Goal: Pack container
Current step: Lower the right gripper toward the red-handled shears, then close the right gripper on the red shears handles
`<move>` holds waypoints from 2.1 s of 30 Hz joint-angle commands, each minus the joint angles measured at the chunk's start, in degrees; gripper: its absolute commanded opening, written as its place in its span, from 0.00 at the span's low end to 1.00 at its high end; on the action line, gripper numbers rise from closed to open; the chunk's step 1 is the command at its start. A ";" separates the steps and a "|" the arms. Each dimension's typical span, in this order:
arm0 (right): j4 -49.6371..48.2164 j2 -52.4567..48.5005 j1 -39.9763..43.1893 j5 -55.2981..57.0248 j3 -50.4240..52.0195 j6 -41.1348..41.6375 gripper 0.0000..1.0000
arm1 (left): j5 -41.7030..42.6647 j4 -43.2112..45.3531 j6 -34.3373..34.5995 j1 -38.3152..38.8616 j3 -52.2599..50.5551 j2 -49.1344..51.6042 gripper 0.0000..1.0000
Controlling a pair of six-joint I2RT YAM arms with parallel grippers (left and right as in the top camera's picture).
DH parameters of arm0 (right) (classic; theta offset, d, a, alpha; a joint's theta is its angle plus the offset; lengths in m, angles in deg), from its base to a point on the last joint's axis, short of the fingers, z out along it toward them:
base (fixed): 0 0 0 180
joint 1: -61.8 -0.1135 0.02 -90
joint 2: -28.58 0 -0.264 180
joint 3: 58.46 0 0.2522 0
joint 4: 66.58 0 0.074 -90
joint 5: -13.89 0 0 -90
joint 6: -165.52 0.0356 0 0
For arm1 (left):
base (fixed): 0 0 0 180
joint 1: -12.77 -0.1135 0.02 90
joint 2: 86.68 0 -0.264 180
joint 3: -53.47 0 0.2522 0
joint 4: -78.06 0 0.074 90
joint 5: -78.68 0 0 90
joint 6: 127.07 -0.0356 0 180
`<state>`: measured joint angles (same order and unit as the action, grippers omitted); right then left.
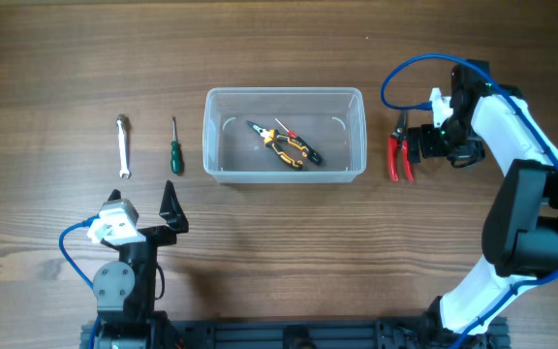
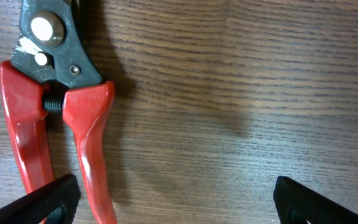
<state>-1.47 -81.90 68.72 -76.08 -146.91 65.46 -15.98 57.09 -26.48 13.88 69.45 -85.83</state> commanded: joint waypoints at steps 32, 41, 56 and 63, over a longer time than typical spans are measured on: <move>-1.42 -2.93 -0.87 -3.93 0.20 -1.95 1.00 | 0.28 0.35 0.31 -0.37 -0.39 -0.42 1.00; -1.73 -4.72 -2.47 -2.03 0.20 -1.97 1.00 | 0.28 0.33 0.31 -0.37 -0.39 -0.42 1.00; -2.32 -4.72 -2.47 -1.73 0.20 -1.90 0.76 | 0.28 0.35 0.31 -0.37 -0.39 -0.42 1.00; -2.69 -4.72 -2.47 -1.75 0.20 -2.43 0.73 | 0.28 0.35 0.31 -0.37 -0.39 -0.42 1.00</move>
<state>-3.94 -85.70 66.34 -78.63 -146.89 63.71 -15.98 57.09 -26.48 13.88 69.45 -85.83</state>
